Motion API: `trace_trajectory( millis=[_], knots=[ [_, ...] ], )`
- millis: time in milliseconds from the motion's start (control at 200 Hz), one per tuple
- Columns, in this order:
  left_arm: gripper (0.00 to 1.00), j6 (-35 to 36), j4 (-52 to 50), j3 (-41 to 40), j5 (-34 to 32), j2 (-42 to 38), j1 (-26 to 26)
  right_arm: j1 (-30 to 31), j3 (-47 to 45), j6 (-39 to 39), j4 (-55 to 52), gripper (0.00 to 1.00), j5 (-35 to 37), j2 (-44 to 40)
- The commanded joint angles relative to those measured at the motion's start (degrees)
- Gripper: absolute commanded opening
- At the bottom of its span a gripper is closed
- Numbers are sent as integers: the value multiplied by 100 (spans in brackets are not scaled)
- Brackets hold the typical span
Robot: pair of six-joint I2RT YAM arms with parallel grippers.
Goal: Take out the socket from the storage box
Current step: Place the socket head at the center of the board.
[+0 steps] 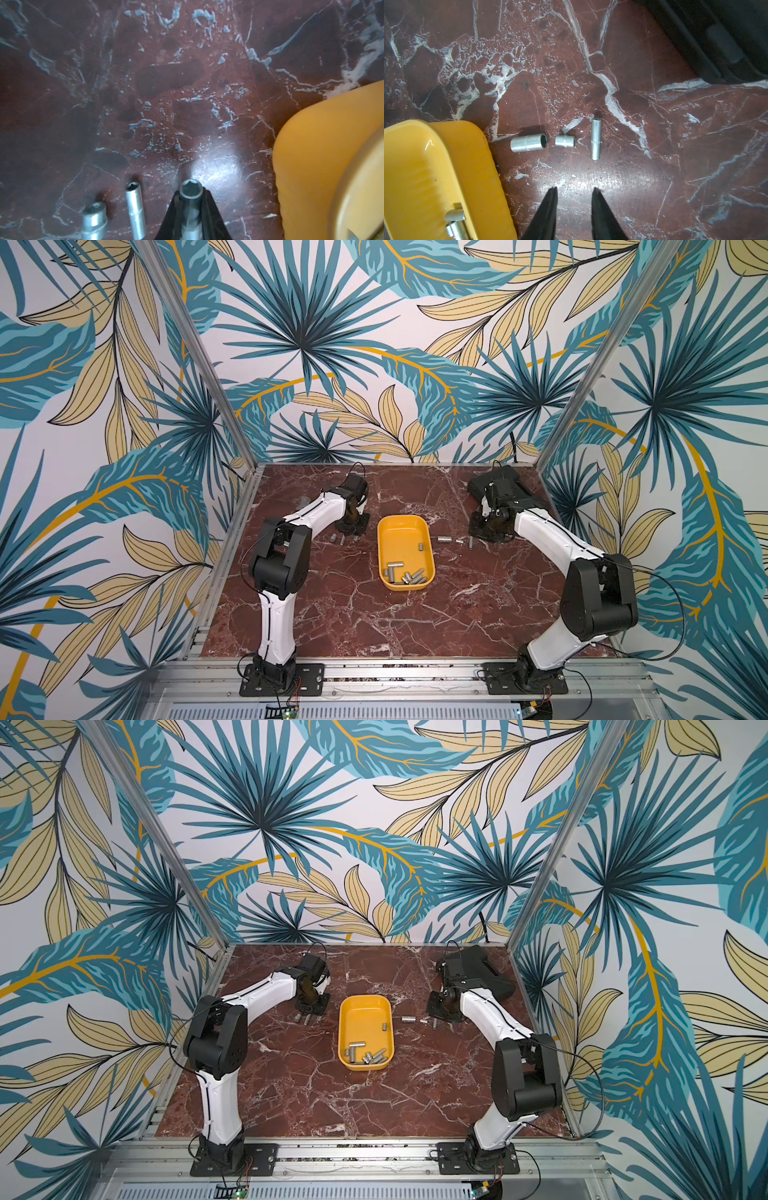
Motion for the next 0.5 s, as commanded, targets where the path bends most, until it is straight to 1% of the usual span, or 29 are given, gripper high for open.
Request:
trace_trajectory(
  millis=[0, 130, 306, 496],
  knots=[
    [19, 48, 63, -185, -89, 109, 119, -19, -156, 77, 16, 30, -64, -123],
    [19, 90, 5, -184, -140, 236, 140, -19, -158, 79, 16, 30, -51, -131],
    [19, 110, 69, -220, -45, 302, 143, -19, -158, 85, 2, 30, -35, -123],
    [21, 139, 61, -229, -77, 323, 143, -19, -158, 86, -1, 30, -35, -147]
  ],
)
